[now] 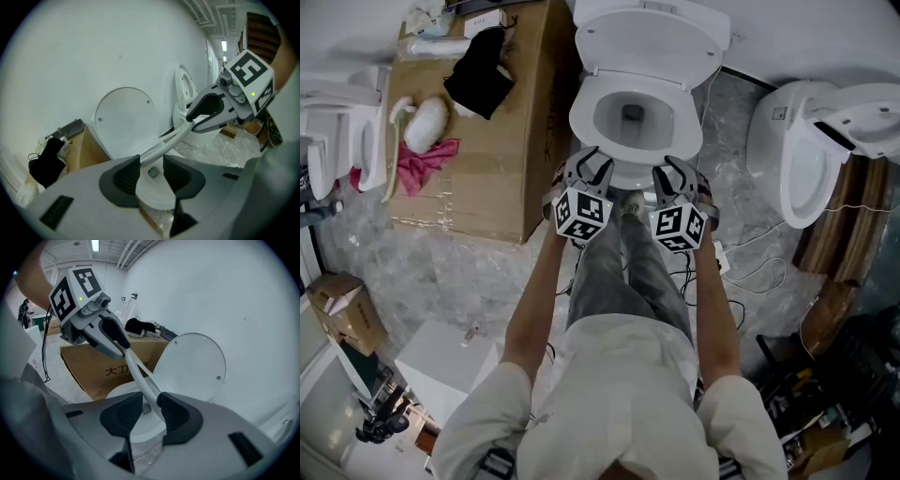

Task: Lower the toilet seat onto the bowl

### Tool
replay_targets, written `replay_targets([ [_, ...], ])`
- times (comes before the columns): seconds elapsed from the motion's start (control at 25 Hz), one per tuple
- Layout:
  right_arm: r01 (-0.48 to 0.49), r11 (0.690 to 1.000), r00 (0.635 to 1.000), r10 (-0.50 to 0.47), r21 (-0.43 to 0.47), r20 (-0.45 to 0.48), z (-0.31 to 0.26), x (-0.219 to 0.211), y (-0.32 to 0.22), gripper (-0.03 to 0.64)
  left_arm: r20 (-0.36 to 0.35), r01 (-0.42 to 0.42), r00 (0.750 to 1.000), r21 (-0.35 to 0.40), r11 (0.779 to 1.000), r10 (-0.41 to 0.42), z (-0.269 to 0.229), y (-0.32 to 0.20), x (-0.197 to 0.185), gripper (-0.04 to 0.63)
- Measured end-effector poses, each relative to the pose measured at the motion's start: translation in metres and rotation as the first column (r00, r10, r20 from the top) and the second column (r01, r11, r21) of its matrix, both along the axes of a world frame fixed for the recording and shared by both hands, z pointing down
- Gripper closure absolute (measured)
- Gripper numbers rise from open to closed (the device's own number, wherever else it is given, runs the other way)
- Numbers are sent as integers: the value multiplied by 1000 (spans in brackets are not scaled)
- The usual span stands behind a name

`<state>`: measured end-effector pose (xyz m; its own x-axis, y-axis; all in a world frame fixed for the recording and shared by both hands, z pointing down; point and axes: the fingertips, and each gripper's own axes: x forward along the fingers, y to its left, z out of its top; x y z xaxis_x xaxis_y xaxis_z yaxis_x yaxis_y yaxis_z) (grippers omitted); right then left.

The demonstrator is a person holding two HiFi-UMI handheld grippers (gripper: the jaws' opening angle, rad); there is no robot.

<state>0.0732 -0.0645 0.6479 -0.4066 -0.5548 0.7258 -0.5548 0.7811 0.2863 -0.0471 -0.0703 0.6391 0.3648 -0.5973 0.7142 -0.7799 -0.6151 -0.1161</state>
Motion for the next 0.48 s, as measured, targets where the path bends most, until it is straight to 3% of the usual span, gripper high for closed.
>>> replay_targets([
  [0.48,37,999,999,-37,-31,3,36,-2,38,472,52,14,999,-43,999,-12,35,39,-2,423],
])
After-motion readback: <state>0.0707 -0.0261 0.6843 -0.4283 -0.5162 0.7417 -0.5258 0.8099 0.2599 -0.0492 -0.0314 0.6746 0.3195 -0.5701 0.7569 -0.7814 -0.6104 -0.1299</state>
